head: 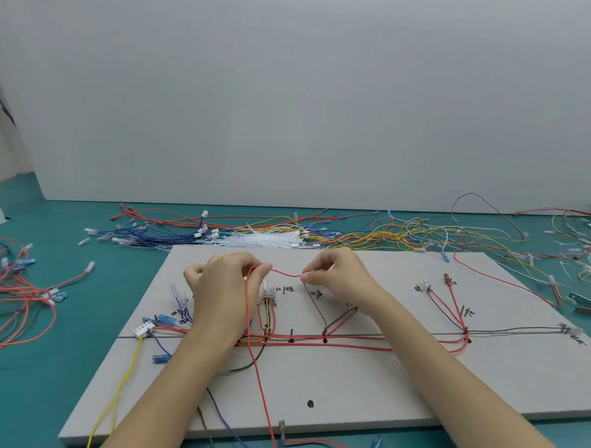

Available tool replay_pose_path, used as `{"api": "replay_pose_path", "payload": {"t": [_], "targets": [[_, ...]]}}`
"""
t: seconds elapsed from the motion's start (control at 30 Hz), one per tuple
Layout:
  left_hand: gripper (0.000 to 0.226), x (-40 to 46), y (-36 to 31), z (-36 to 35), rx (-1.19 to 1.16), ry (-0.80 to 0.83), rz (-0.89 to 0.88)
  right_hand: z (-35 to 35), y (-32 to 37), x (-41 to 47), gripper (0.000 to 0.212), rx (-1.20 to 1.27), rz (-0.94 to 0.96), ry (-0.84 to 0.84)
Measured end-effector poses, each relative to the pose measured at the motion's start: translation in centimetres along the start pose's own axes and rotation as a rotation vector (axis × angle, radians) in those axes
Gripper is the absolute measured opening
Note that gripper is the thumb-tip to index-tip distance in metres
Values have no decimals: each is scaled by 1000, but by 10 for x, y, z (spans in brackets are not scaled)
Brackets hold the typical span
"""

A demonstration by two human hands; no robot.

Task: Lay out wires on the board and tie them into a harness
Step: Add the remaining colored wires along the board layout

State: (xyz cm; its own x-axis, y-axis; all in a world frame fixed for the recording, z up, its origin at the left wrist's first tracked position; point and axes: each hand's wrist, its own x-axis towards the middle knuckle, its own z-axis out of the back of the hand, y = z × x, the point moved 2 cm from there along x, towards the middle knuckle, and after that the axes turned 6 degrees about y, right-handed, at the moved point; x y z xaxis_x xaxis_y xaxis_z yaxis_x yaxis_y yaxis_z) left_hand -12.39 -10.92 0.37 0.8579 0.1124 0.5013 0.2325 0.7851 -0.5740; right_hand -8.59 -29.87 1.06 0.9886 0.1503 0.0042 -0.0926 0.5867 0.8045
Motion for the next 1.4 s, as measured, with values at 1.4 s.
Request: {"api": "replay_pose_path", "payload": {"t": [1.4], "targets": [[28,-5,-7,9,-289,489,-171,-24,14,13,7,-88,-60,141]]}}
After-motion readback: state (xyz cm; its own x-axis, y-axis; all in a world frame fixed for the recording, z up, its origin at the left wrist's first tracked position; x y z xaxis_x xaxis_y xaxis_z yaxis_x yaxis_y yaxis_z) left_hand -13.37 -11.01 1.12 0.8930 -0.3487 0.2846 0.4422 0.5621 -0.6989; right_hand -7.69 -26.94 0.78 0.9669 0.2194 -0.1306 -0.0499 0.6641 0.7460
